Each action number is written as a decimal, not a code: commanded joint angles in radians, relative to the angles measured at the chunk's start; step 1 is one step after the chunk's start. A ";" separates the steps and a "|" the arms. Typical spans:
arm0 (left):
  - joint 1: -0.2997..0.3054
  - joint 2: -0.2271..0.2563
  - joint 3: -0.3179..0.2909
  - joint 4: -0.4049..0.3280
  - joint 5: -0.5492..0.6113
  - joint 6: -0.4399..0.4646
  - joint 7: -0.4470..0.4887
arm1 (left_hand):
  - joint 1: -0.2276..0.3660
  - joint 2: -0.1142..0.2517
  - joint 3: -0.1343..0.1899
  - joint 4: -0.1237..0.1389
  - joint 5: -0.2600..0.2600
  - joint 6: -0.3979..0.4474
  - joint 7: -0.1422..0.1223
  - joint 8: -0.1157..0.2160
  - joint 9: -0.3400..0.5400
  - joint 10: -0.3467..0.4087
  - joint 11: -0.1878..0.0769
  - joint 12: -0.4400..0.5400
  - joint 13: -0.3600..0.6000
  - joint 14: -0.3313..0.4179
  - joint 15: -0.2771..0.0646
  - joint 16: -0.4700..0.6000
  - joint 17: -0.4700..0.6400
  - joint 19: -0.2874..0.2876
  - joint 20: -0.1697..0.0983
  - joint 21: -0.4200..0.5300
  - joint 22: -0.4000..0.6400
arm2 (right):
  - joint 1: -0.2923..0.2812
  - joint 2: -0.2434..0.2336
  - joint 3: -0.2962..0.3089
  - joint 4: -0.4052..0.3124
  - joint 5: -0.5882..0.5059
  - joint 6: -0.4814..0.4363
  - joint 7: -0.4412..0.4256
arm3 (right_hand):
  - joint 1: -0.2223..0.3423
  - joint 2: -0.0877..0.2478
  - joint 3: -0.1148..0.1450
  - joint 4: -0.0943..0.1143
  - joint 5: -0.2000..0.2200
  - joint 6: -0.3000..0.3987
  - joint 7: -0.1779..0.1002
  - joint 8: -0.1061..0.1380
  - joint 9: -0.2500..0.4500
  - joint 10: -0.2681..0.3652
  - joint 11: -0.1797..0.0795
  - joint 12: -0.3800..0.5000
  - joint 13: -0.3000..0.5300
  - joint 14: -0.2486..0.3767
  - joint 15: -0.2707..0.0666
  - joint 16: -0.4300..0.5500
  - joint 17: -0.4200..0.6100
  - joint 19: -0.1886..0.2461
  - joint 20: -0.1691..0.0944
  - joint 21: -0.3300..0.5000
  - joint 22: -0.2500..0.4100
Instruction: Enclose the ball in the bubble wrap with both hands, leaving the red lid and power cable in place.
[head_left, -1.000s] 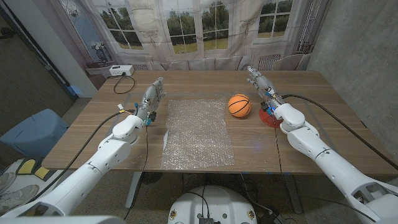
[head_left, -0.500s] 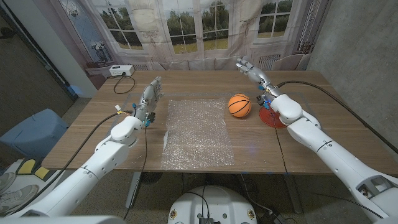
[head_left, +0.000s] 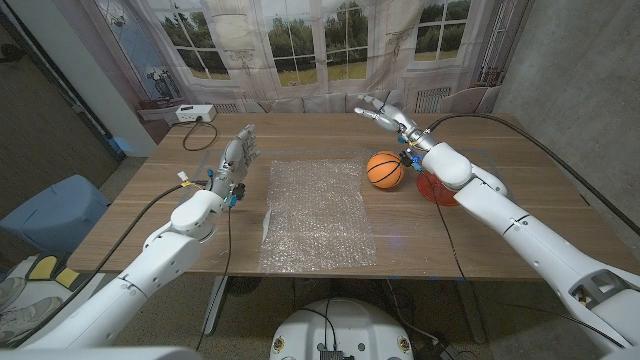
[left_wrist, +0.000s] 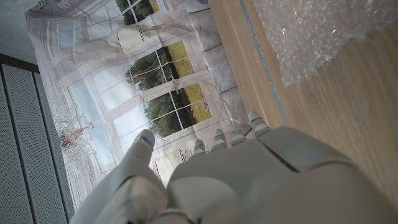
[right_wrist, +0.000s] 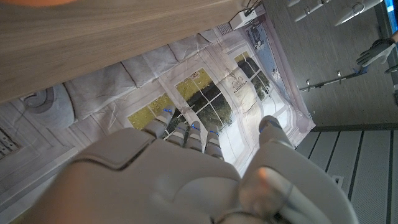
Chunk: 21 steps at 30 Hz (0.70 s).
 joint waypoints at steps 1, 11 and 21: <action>0.034 0.012 -0.022 -0.026 -0.004 -0.009 0.001 | -0.008 0.002 -0.002 0.004 0.009 -0.013 0.002 0.005 0.004 0.007 -0.003 0.009 0.002 0.004 0.000 0.000 0.004 0.010 0.006 0.004 0.003 | 0.061 0.017 -0.078 -0.028 -0.162 -0.057 0.060 | 0.015 0.001 0.003 -0.009 0.003 -0.005 0.000 -0.002 0.003 -0.006 -0.004 0.004 0.003 -0.003 -0.002 0.003 0.003 0.003 -0.005 0.006 0.003; 0.039 0.016 -0.029 -0.027 -0.008 -0.011 -0.007 | -0.010 0.002 -0.003 0.005 0.009 -0.011 0.003 0.003 0.004 0.006 -0.001 0.007 0.002 0.004 -0.001 -0.003 0.004 0.011 0.007 0.003 0.004 | 0.100 0.041 -0.128 -0.029 -0.263 -0.086 0.099 | 0.024 0.001 0.005 -0.011 0.003 -0.011 0.000 -0.005 0.003 -0.008 -0.005 0.002 0.003 -0.007 -0.005 0.001 0.003 0.001 -0.007 0.005 0.002; 0.041 0.016 -0.035 -0.024 -0.010 -0.020 -0.016 | -0.012 0.002 -0.003 0.006 0.009 -0.002 0.004 0.004 0.004 0.009 0.000 0.006 0.002 0.005 -0.001 -0.005 0.005 0.012 0.007 0.003 0.004 | 0.139 0.063 -0.178 -0.023 -0.363 -0.113 0.144 | 0.037 0.001 0.009 -0.015 0.004 -0.014 0.004 -0.005 0.004 -0.019 -0.018 -0.002 0.004 -0.017 -0.011 -0.002 0.003 -0.003 -0.005 0.003 0.002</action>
